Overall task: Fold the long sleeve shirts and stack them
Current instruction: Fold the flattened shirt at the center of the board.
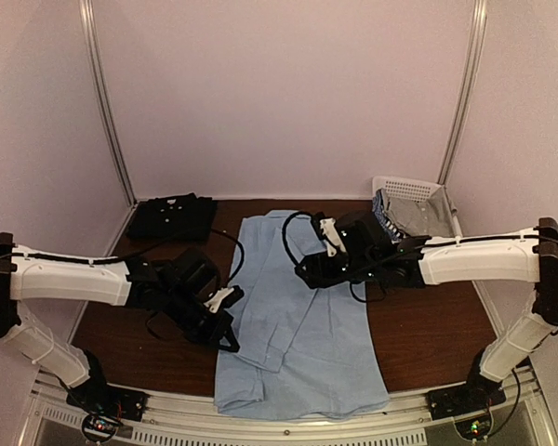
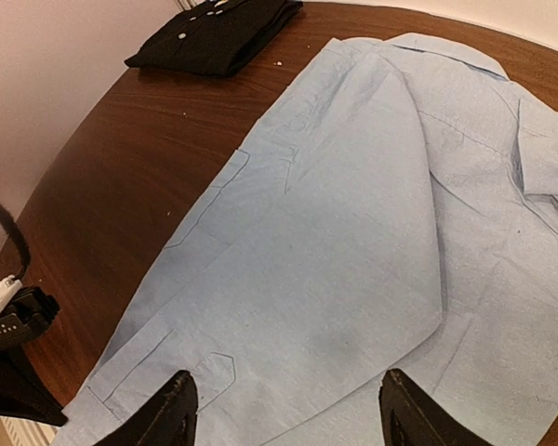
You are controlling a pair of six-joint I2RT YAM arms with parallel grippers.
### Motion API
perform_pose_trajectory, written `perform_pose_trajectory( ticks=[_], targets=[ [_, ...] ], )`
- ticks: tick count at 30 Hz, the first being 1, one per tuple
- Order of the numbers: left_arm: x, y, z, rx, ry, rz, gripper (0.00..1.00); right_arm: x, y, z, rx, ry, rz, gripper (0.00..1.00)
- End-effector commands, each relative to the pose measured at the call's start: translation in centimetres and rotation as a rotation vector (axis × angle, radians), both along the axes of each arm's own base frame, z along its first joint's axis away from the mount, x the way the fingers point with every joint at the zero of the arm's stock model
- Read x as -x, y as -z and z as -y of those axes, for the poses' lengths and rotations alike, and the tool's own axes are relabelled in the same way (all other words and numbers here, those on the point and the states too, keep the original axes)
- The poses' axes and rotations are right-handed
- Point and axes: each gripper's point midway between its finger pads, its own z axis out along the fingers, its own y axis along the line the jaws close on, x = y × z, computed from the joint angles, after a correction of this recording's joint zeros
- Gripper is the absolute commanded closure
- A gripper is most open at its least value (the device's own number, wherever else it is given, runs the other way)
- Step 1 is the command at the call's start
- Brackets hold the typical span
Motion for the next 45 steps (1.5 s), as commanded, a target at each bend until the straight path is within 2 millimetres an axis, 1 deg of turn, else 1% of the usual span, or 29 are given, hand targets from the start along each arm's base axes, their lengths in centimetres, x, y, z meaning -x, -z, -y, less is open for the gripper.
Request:
perform_pose_trajectory(
  ticks=[1, 4, 10, 17, 19, 21, 22, 24, 25, 27, 29, 30, 32, 35, 37, 38, 40, 43, 45],
  targets=[
    [1.9, 0.2, -1.3, -0.017, -0.003, -0.048, 1.0, -1.0, 0.1, -0.5, 0.009, 0.018, -0.009, 0.32],
    [2.7, 0.9, -1.9, -0.032, -0.005, -0.068, 1.0, -1.2, 0.7, -1.1, 0.017, 0.011, -0.02, 0.32],
    [4.0, 1.4, -1.5, -0.043, 0.046, -0.086, 1.0, -2.1, 1.6, -2.0, 0.031, 0.018, -0.033, 0.32],
    [3.8, 1.9, -2.0, -0.085, 0.035, -0.074, 1.0, -3.3, 2.4, -2.5, 0.055, 0.038, -0.037, 0.32],
    [3.7, 1.9, -2.1, -0.091, 0.037, -0.07, 0.83, -3.5, 2.5, -2.5, 0.059, 0.04, -0.037, 0.32],
    [3.3, 1.3, -2.0, -0.095, 0.038, -0.049, 0.79, -3.8, 2.5, -2.4, 0.061, 0.044, -0.036, 0.32],
    [2.9, 0.9, -2.1, -0.11, 0.034, -0.027, 0.75, -3.9, 2.4, -2.4, 0.061, 0.045, -0.034, 0.32],
    [1.0, -0.2, -2.4, -0.145, -0.01, 0.051, 0.52, -4.2, 2.1, -2.1, 0.059, 0.052, -0.029, 0.32],
    [-0.2, -0.9, -2.6, -0.15, -0.04, 0.083, 0.48, -4.3, 2.0, -2.0, 0.058, 0.056, -0.029, 0.32],
    [-3.2, -2.0, -3.3, -0.151, -0.117, 0.133, 0.48, -4.7, 1.7, -1.7, 0.058, 0.062, -0.024, 0.32],
    [-6.7, -2.9, -4.2, -0.146, -0.189, 0.182, 0.5, -5.0, 1.6, -1.3, 0.058, 0.07, -0.021, 0.32],
    [-8.8, -3.3, -4.8, -0.148, -0.235, 0.203, 0.51, -5.1, 1.5, -1.2, 0.059, 0.071, -0.02, 0.32],
    [-12.5, -3.7, -5.5, -0.154, -0.289, 0.259, 0.51, -5.3, 1.4, -0.9, 0.064, 0.076, -0.02, 0.32],
    [-18.0, -4.0, -5.7, -0.15, -0.333, 0.324, 0.52, -5.6, 1.0, -0.5, 0.06, 0.083, -0.015, 0.32],
    [-21.7, -3.6, -5.0, -0.148, -0.338, 0.344, 0.55, -5.8, 0.8, -0.2, 0.065, 0.089, -0.011, 0.32],
    [-23.3, -3.8, -4.7, -0.145, -0.342, 0.369, 0.55, -5.8, 0.7, 0.0, 0.068, 0.093, -0.006, 0.32],
    [-26.2, -3.2, -4.3, -0.155, -0.351, 0.398, 0.56, -5.9, 0.5, 0.3, 0.07, 0.101, -0.002, 0.32],
    [-30.0, -2.1, -4.4, -0.184, -0.381, 0.417, 0.57, -6.0, 0.2, 0.8, 0.067, 0.109, 0.004, 0.32],
    [-32.1, -1.4, -4.6, -0.199, -0.402, 0.428, 0.58, -6.0, 0.0, 1.1, 0.069, 0.111, 0.007, 0.32]
  ],
)
